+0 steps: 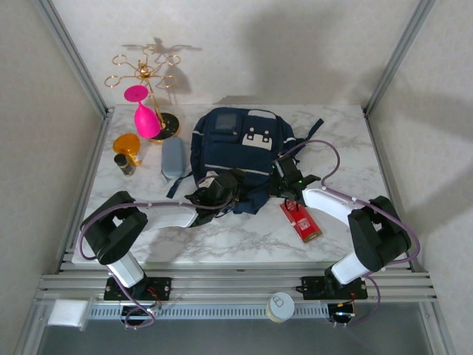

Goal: Pack books, pencil case, and school supplies into a backpack

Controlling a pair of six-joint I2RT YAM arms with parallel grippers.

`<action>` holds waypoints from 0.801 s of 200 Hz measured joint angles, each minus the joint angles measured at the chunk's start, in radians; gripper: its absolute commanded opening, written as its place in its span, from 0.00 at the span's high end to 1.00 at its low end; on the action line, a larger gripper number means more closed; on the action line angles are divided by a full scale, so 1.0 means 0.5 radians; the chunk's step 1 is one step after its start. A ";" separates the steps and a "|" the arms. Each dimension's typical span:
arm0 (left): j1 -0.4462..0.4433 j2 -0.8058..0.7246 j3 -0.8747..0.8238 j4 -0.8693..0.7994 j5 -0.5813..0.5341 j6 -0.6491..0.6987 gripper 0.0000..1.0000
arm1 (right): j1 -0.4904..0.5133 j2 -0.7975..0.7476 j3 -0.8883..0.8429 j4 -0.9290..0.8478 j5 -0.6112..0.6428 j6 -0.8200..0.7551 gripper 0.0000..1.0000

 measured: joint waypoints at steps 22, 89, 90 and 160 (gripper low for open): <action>-0.040 -0.056 0.067 -0.081 -0.014 -0.008 0.25 | 0.001 0.000 0.000 0.001 -0.002 0.000 1.00; -0.281 -0.310 0.030 -0.175 -0.135 -0.246 0.18 | 0.015 -0.001 -0.001 0.015 -0.018 0.001 1.00; -0.282 -0.310 0.029 -0.175 -0.136 -0.251 0.18 | 0.016 -0.002 -0.001 0.015 -0.018 0.001 1.00; -0.253 0.116 0.131 -0.185 -0.137 -0.444 0.21 | 0.044 -0.013 -0.005 0.031 -0.017 -0.001 1.00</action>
